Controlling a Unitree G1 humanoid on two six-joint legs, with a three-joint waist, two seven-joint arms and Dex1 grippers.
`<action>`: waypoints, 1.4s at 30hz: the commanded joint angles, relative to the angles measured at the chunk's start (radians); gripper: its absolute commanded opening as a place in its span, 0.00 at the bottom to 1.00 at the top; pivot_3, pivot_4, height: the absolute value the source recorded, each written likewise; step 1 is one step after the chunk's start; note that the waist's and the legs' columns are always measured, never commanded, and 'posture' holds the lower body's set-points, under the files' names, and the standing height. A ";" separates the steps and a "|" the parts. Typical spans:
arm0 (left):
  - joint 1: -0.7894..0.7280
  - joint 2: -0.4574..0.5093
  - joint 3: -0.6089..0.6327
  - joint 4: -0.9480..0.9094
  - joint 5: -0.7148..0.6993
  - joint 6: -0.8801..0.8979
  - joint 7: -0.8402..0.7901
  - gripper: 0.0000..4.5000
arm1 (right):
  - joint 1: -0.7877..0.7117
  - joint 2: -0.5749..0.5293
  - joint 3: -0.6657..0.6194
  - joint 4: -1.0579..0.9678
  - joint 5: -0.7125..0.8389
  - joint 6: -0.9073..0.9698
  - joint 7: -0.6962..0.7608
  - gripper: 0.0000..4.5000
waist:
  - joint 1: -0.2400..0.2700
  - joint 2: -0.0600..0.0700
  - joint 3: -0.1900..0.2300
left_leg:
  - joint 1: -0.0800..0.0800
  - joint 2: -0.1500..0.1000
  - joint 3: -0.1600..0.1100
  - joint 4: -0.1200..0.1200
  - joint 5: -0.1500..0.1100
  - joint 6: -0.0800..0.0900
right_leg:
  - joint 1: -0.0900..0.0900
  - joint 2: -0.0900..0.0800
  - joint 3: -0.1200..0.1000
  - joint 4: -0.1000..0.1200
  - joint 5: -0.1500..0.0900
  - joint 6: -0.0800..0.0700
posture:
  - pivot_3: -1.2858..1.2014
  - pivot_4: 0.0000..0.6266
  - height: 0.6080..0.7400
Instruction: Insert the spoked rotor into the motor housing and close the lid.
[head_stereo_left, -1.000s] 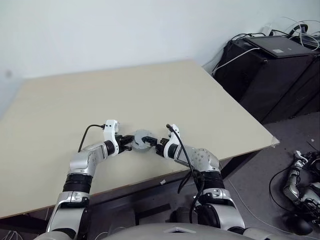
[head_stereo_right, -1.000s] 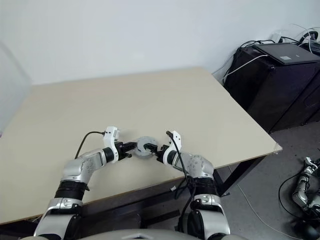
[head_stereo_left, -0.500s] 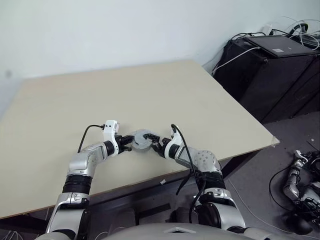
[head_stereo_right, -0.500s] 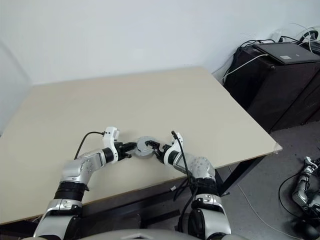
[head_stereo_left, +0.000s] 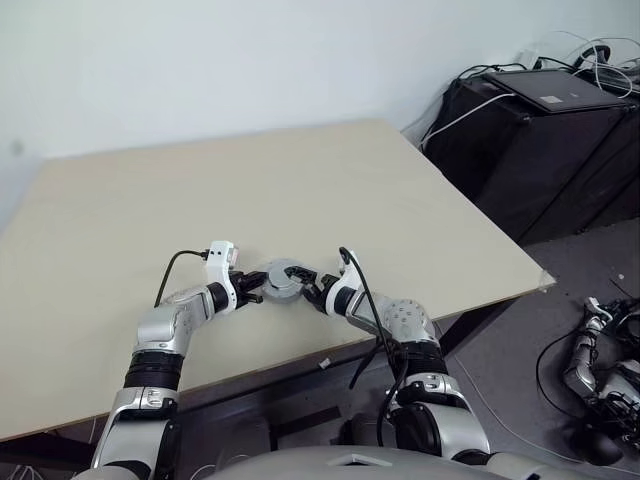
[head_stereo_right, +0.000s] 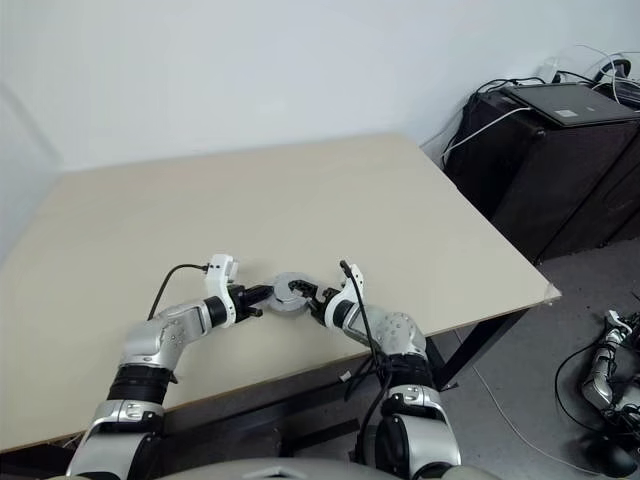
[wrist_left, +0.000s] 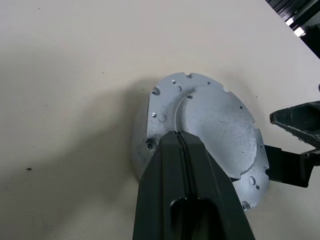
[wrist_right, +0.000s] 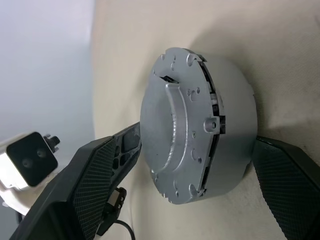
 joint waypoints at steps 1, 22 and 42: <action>0.011 -0.021 -0.031 -0.016 -0.010 0.025 -0.007 0.00 | -0.040 0.107 0.039 -0.072 0.074 0.061 0.088 0.99 | -0.003 0.000 0.000 | 0.000 0.000 0.000 0.000 0.000 0.000 | 0.000 0.000 0.000 0.000 0.000 0.000 | 0.52 0.00 1.00; 0.017 -0.029 -0.016 -0.020 -0.005 0.024 0.000 0.00 | -0.045 0.120 0.039 -0.054 0.049 0.000 0.066 0.99 | -0.010 -0.002 0.003 | -0.001 0.000 0.000 -0.001 0.000 0.000 | -0.001 0.000 0.000 0.000 0.000 0.000 | 0.52 0.00 1.00; 0.018 -0.036 -0.009 -0.016 -0.009 0.018 0.001 0.00 | -0.027 0.116 0.055 -0.079 0.021 0.016 0.060 0.29 | -0.010 -0.002 0.003 | -0.001 0.000 0.000 -0.001 0.000 0.000 | -0.001 0.000 0.000 0.000 0.000 0.000 | 0.52 0.00 1.00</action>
